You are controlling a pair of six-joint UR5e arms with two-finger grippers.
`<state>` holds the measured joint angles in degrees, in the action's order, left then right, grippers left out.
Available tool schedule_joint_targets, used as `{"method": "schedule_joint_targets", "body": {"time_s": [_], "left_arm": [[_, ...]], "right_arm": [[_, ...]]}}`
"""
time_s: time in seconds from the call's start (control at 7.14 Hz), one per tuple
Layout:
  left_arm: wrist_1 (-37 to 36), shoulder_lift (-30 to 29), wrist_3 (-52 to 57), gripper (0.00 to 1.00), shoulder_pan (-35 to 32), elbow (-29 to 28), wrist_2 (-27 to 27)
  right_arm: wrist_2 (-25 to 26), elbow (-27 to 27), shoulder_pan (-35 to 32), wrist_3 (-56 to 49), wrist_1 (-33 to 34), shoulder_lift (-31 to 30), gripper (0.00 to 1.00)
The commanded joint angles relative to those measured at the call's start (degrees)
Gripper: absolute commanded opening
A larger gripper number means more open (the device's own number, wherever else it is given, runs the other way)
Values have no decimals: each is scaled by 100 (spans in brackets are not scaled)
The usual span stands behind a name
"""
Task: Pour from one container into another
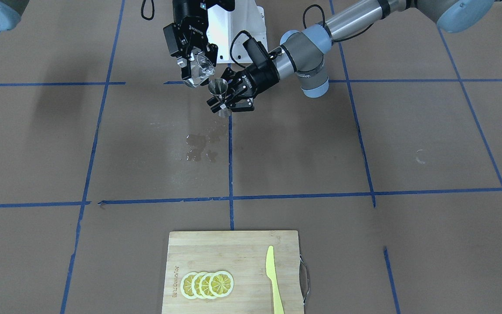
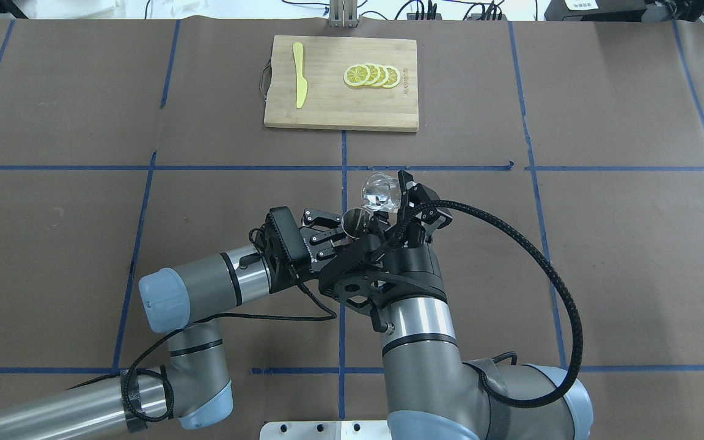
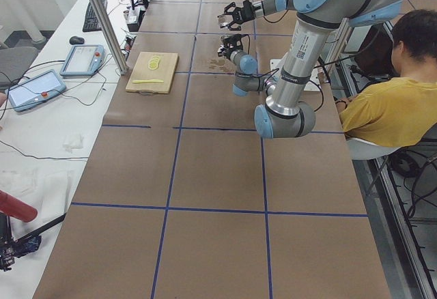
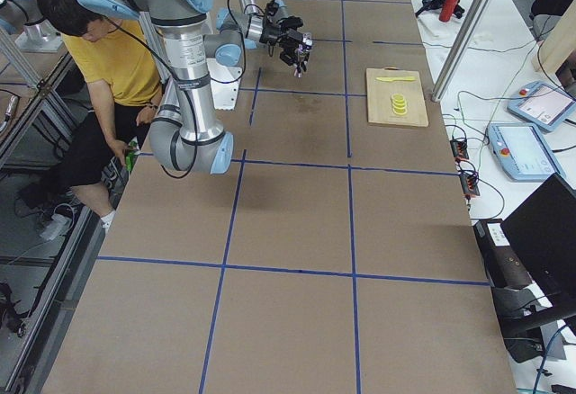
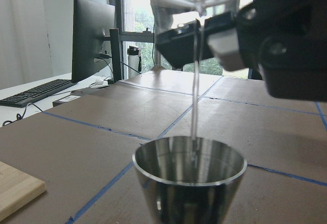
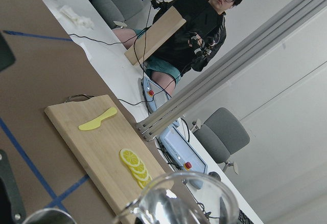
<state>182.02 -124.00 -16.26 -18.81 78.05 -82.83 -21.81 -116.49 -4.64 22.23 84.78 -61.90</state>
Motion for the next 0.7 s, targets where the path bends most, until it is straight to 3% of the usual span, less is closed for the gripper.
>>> {"method": "schedule_joint_targets", "body": {"time_s": [0.0, 0.56], "left_arm": [[0, -2, 0, 0, 0, 0, -5], [0, -10, -9, 0, 0, 0, 4]], "right_arm": [[1, -5, -2, -69, 38, -6, 0], [10, -5, -11, -149, 239, 2, 0]]}}
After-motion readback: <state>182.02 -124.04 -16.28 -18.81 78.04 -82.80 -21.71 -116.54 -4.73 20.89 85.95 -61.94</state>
